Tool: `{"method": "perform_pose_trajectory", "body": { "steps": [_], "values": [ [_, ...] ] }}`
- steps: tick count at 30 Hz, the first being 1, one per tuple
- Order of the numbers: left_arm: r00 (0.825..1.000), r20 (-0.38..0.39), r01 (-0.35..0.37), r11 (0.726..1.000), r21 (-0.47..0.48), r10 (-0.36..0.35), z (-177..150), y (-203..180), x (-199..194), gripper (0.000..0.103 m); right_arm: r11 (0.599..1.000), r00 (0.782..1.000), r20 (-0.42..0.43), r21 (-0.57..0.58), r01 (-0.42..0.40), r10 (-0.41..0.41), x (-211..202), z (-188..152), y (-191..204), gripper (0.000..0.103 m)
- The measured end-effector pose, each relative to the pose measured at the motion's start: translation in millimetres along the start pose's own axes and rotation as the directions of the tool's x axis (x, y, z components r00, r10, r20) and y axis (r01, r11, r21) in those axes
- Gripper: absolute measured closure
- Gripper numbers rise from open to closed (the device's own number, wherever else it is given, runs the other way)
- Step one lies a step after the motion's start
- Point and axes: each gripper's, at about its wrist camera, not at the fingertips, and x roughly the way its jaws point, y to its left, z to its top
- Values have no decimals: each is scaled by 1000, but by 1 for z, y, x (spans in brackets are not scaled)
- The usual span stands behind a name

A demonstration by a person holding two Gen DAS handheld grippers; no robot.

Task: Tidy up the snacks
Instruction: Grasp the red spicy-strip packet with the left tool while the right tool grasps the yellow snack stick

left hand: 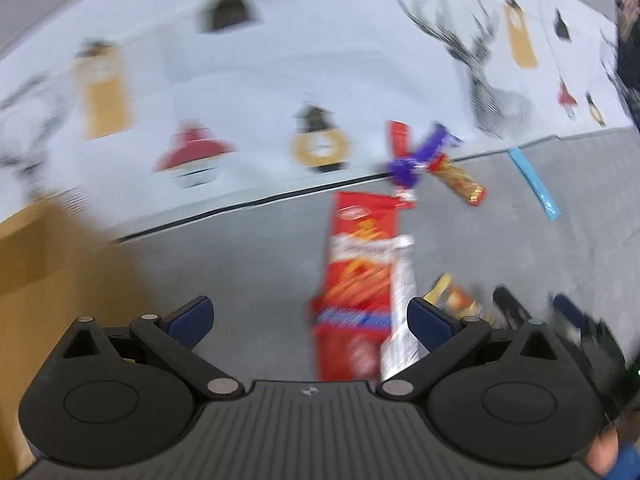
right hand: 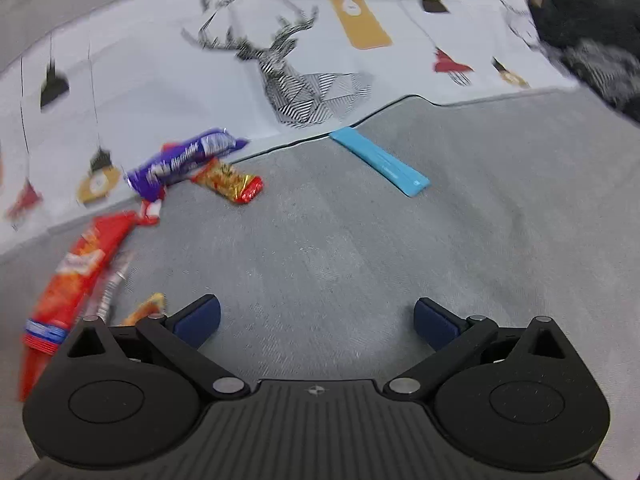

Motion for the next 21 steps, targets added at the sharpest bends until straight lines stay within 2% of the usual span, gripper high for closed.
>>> {"method": "perform_pose_trajectory", "body": {
  "steps": [3, 5, 7, 9, 11, 14, 16, 19, 21],
  "values": [
    [996, -68, 57, 998, 30, -55, 20, -16, 50, 0, 995, 997, -18, 66, -71, 72, -4, 1, -6, 1],
    [991, -112, 77, 997, 20, -74, 26, -20, 77, 0, 990, 989, -46, 22, -138, 139, -2, 0, -2, 1],
    [987, -152, 52, 998, 19, -48, 29, -20, 99, 0, 983, 983, -63, -58, -175, 171, 1, -2, 4, 1],
    [987, -160, -27, 1000, 13, 28, 31, -12, 111, 0, 977, 984, -67, -124, -173, 166, 1, -3, 10, 1],
    [986, -163, -30, 998, -53, 21, 32, 6, 115, 0, 974, 983, -71, -140, -176, 168, 2, -3, 12, 0],
    [983, -177, -72, 992, -100, 53, 31, 34, 120, 0, 975, 984, -76, -144, -169, 160, 2, -2, 13, 0],
    [984, -175, -69, 989, -132, 46, 30, 47, 121, 0, 973, 983, -91, -155, -171, 158, 1, -1, 16, 0],
    [982, -183, -66, 991, -116, 44, 34, 47, 124, 0, 961, 985, -112, -229, -157, 134, 4, -4, 26, 0],
    [980, -195, -41, 998, -52, 30, 40, 36, 127, 0, 945, 987, -120, -298, -136, 104, 6, -8, 33, 0]
  ]
}}
